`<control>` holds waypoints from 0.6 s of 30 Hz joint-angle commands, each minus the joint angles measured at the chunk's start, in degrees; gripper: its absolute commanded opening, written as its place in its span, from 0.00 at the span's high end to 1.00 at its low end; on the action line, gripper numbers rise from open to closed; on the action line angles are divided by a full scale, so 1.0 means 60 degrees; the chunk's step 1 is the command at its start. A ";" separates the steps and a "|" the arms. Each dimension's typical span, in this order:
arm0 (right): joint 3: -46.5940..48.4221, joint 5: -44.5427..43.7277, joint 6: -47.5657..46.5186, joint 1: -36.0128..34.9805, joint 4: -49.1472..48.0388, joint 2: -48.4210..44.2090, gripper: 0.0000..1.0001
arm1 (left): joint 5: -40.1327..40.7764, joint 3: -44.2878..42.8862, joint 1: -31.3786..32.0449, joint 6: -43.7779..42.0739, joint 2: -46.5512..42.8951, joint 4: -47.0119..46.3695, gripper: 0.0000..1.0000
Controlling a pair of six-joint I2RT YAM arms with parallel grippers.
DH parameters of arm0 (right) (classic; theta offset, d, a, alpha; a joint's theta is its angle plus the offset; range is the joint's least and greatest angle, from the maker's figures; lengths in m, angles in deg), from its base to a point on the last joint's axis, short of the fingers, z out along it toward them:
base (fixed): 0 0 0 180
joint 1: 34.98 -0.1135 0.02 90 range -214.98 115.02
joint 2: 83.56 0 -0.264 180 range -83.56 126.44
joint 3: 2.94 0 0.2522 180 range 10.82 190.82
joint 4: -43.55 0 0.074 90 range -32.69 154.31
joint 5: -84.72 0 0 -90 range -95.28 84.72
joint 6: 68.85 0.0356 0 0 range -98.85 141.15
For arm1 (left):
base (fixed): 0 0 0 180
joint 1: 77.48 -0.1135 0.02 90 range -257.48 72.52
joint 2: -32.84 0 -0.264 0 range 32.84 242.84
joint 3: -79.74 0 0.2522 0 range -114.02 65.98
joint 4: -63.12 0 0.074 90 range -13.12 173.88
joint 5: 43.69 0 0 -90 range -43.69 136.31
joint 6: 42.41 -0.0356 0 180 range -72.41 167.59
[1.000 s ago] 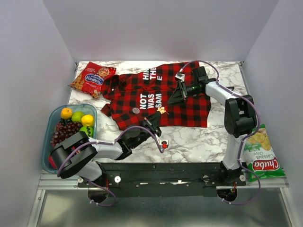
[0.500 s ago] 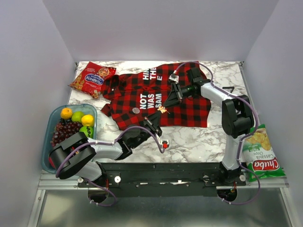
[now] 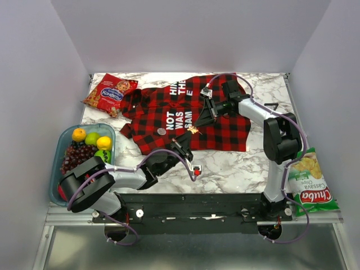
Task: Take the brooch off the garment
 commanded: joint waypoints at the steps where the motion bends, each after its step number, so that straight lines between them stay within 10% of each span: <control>1: -0.0070 0.0360 0.0164 -0.0124 -0.0217 0.0220 0.75 | 0.0144 -0.0219 -0.0067 0.0093 0.0121 -0.0275 1.00; 14: 0.0061 -0.0021 -0.0260 -0.0037 -0.0174 -0.0116 0.99 | 0.0743 -0.0409 -0.0126 0.0634 -0.0170 0.0585 1.00; 18: 0.0456 -0.0561 -0.1108 0.0299 0.0452 -0.0555 0.99 | 0.1505 -0.0948 -0.0126 0.3202 -0.1750 0.3745 0.78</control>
